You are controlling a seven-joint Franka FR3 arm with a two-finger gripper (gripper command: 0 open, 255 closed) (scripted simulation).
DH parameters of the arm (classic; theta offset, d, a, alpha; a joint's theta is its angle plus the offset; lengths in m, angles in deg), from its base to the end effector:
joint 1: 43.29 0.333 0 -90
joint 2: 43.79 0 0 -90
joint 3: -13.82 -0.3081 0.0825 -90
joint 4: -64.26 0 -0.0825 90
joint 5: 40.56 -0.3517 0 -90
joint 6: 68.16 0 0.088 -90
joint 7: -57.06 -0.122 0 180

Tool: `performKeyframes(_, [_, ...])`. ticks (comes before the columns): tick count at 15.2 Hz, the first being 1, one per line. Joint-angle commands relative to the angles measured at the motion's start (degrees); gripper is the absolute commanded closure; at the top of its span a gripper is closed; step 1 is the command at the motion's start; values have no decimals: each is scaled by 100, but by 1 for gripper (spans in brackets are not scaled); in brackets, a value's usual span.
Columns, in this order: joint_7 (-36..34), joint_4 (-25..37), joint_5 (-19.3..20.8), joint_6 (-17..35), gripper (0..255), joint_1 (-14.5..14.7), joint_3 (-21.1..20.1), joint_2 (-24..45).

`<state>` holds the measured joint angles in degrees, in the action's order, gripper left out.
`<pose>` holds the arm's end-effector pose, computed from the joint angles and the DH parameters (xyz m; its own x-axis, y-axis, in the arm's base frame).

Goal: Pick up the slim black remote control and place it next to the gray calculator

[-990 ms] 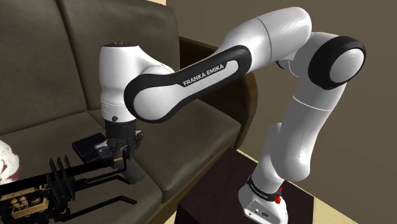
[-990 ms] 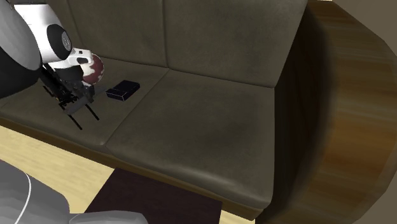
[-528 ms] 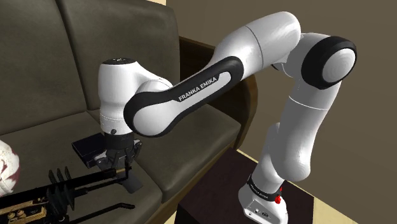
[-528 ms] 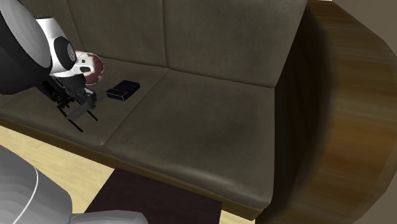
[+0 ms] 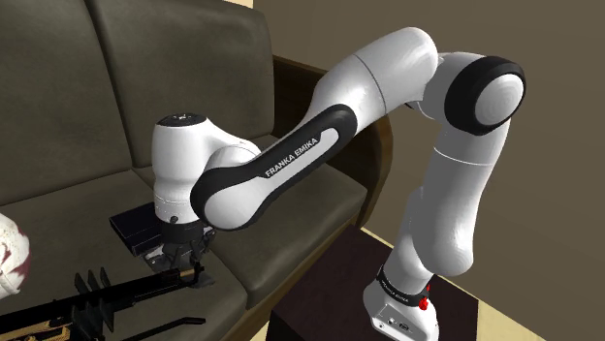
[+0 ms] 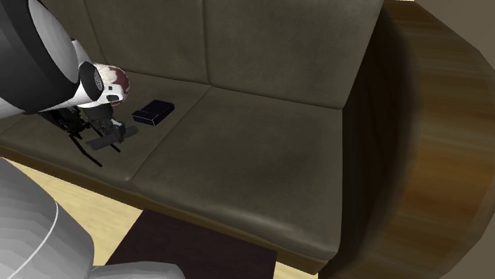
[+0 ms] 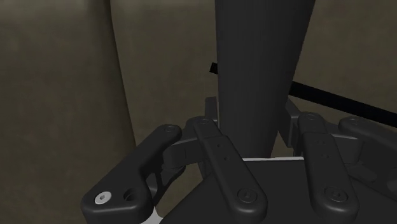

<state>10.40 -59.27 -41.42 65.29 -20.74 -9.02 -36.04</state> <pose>0.3767 0.3792 0.3442 0.9993 -0.0362 -0.0136 -0.0372 -0.9962 -0.0784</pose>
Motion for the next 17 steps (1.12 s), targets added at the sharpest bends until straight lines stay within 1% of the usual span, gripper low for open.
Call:
performKeyframes(1, [-15, -66, 48, 155, 255, 4, 15, 114])
performKeyframes(2, [-35, -96, 82, 247, 255, 11, 22, 180])
performKeyframes(10, [-34, -96, 82, 247, 255, 12, 23, 179])
performKeyframes(11, [-35, -116, 82, 266, 0, 13, 23, 179])
performKeyframes(16, [-34, -96, 82, 247, 0, 12, 23, 179])
performKeyframes(17, [14, -48, 12, 71, 0, -11, 10, 43])
